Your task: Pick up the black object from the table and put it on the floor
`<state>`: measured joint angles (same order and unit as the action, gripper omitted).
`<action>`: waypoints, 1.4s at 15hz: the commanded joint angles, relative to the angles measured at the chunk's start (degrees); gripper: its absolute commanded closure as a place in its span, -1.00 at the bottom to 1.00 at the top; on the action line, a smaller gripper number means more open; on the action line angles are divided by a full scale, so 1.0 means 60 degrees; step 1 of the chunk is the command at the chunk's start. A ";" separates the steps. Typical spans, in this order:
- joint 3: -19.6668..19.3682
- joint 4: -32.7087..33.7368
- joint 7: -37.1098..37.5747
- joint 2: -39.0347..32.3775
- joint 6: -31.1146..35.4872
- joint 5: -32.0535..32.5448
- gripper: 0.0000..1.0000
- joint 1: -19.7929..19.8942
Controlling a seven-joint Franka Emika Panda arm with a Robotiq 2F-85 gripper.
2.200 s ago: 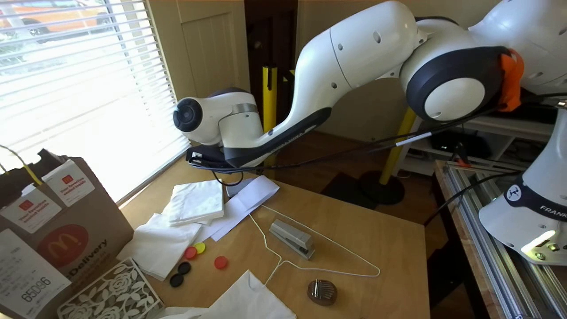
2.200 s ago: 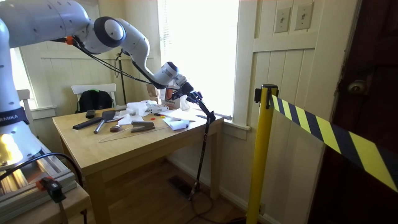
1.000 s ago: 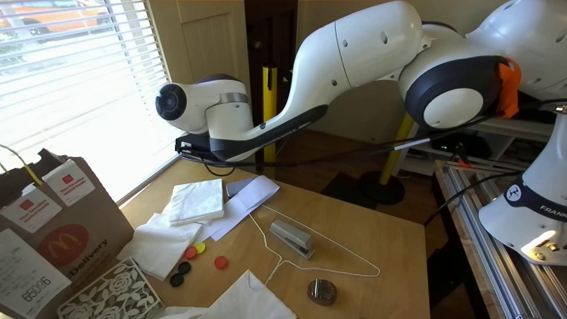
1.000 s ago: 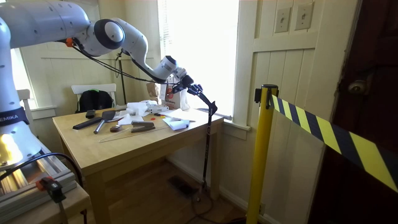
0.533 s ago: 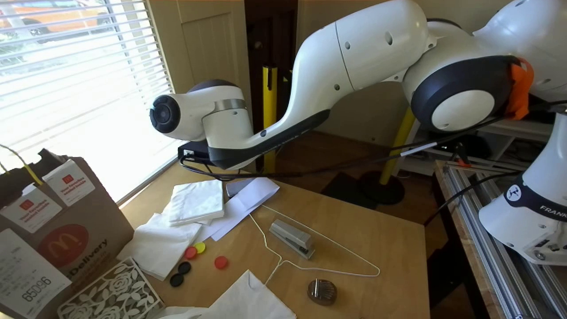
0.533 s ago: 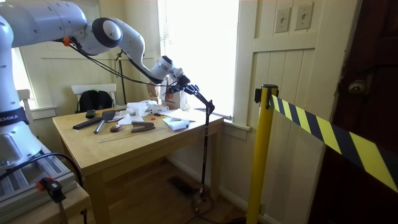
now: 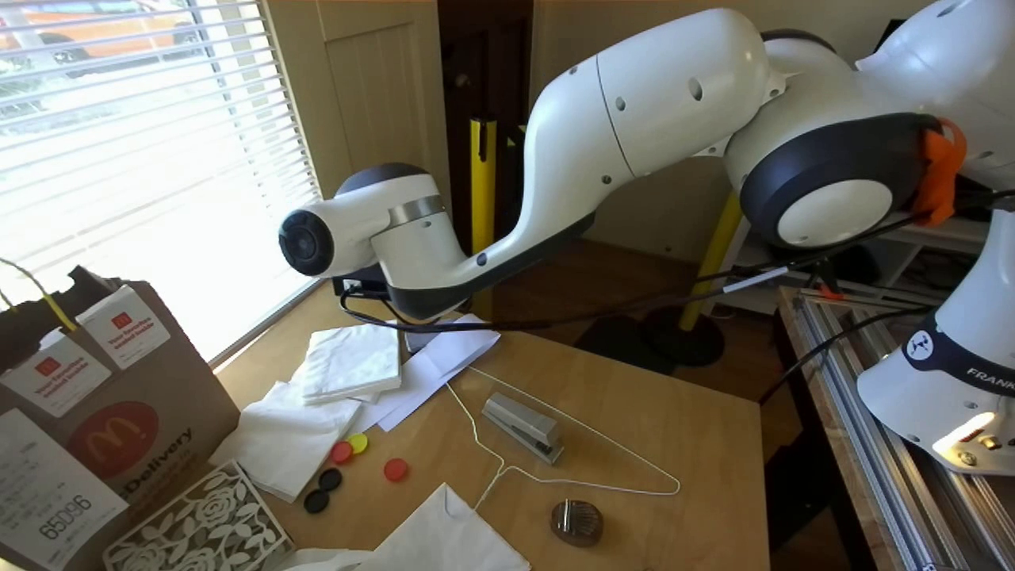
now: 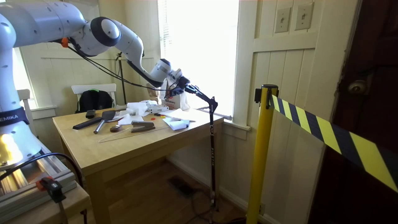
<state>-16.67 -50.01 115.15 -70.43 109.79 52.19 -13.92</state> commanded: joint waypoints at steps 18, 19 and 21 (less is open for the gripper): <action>-0.0793 0.1411 0.1038 -0.1879 0.0248 0.0580 -0.68 -0.0471; -0.0791 0.1439 0.1054 -0.1863 0.0232 0.0570 -0.80 -0.0491; -0.0764 0.1474 0.1049 -0.1821 0.0192 0.0522 -0.99 -0.0500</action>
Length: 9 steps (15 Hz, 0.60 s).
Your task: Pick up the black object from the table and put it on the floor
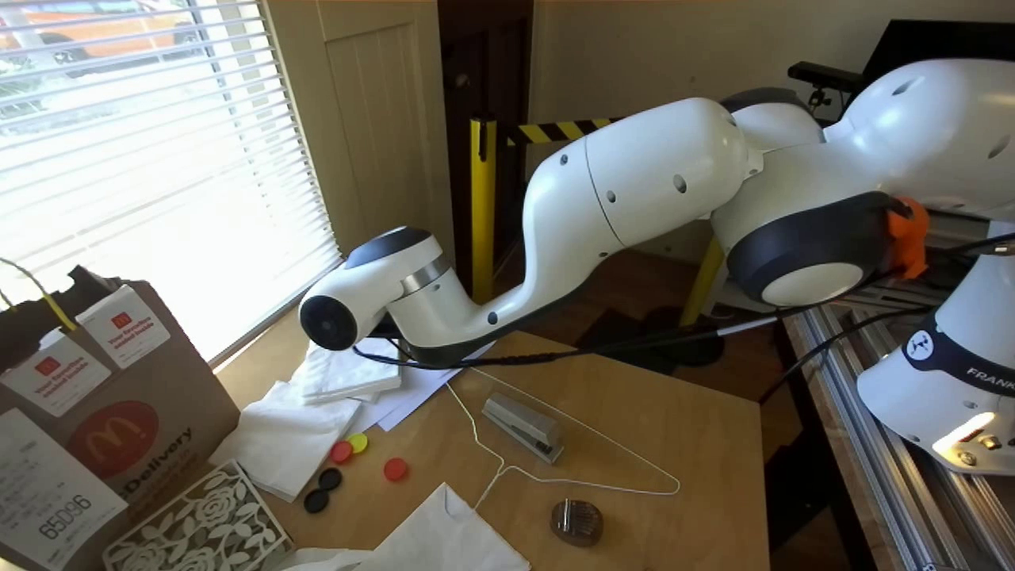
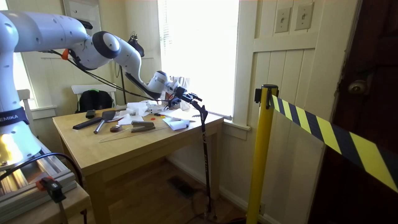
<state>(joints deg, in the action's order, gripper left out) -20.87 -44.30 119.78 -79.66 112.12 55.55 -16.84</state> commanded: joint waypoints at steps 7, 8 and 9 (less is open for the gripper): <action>0.0740 0.0051 0.0210 0.0805 -0.0826 -0.1230 -1.00 0.0060; 0.0876 -0.0042 0.0217 0.1089 -0.0880 -0.1469 -1.00 0.0047; 0.0941 -0.0107 0.0397 0.1381 -0.0924 -0.1652 -1.00 -0.0013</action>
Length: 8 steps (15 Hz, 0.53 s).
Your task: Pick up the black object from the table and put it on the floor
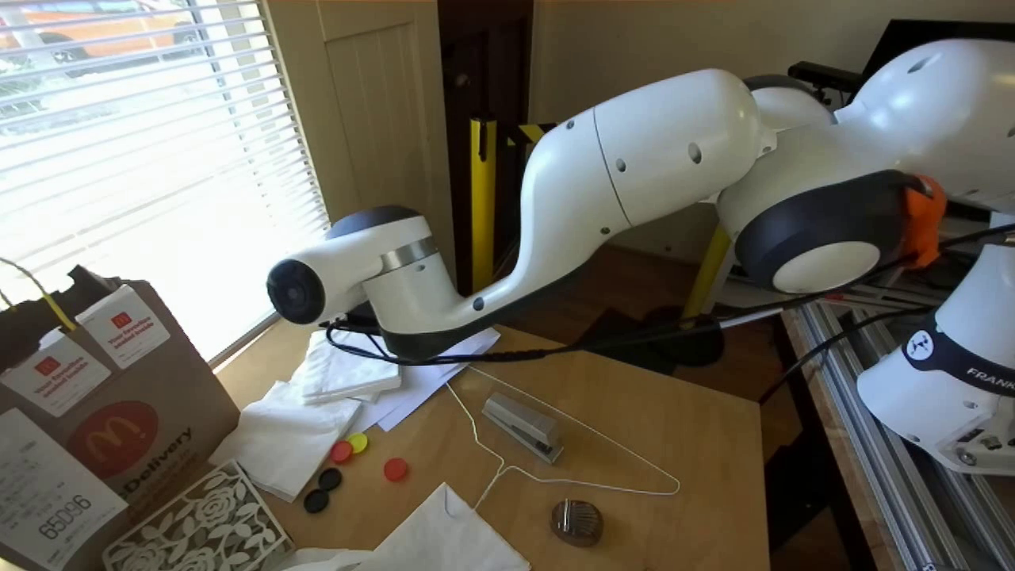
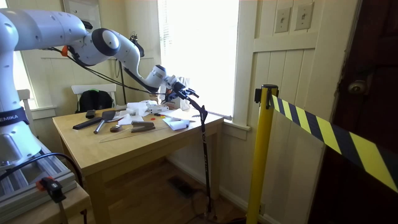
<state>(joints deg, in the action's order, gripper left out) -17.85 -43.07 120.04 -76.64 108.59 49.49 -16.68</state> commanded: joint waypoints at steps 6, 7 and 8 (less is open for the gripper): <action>0.1250 -0.0872 0.0667 0.3127 -0.1088 -0.1830 -1.00 -0.0190; 0.1401 -0.0970 0.0713 0.3502 -0.1301 -0.2070 -1.00 -0.0185; 0.1546 -0.1104 0.0859 0.3878 -0.1524 -0.2291 -1.00 -0.0206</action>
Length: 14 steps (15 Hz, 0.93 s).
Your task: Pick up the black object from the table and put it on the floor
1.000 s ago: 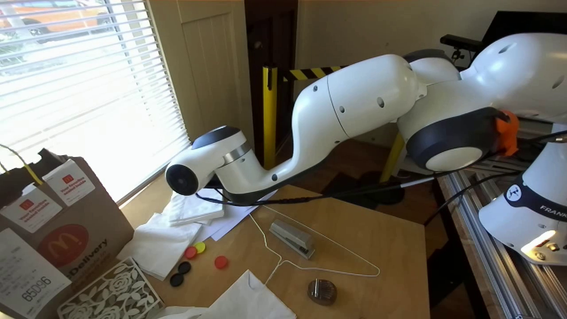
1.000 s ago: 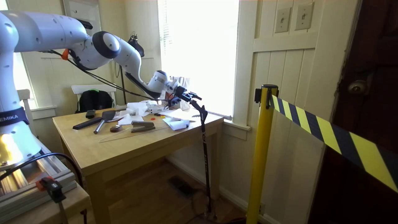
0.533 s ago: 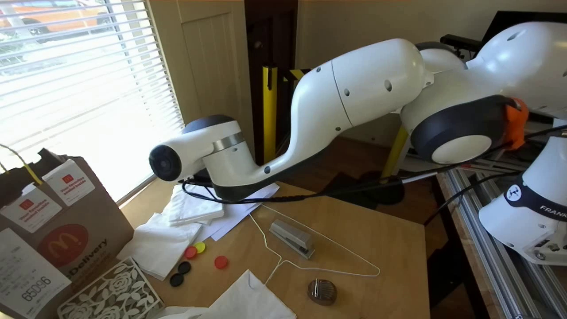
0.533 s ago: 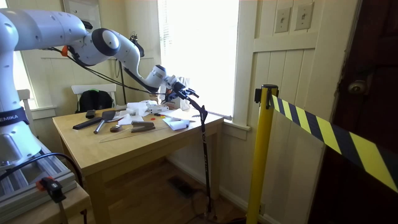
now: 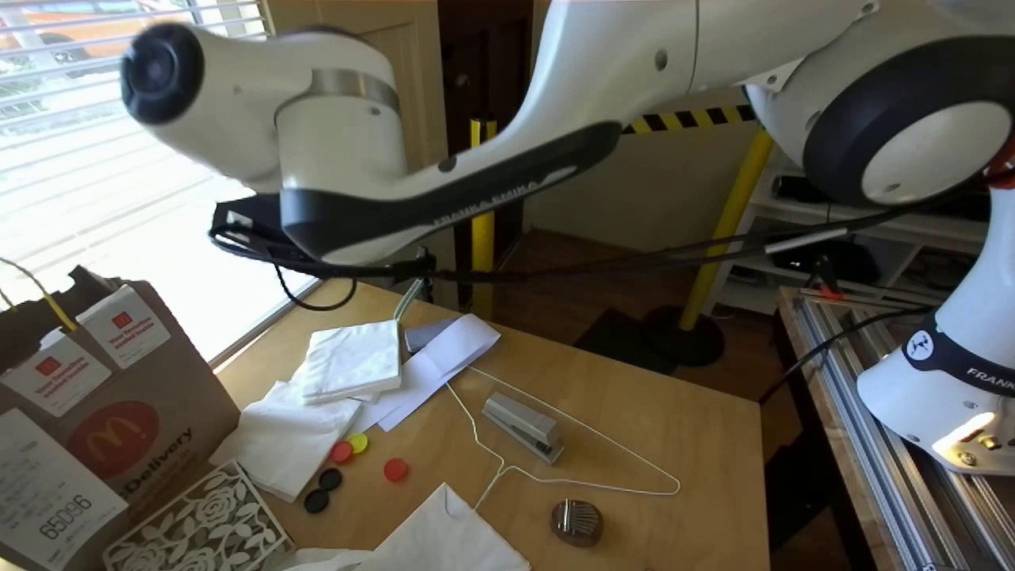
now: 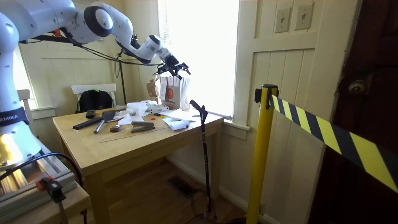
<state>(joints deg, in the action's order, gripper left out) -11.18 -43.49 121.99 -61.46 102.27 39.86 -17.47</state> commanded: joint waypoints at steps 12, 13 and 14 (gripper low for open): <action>0.2238 -0.5499 0.6377 0.5082 0.0075 -0.3295 -1.00 -0.0933; 0.2346 -0.5930 0.7012 0.5321 0.0331 -0.3411 -1.00 -0.1022; 0.0323 -0.5597 0.5851 0.5384 0.0556 -0.4742 -1.00 -0.1925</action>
<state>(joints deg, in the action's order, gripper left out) 2.25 -70.34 157.19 -35.08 100.25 21.63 -23.29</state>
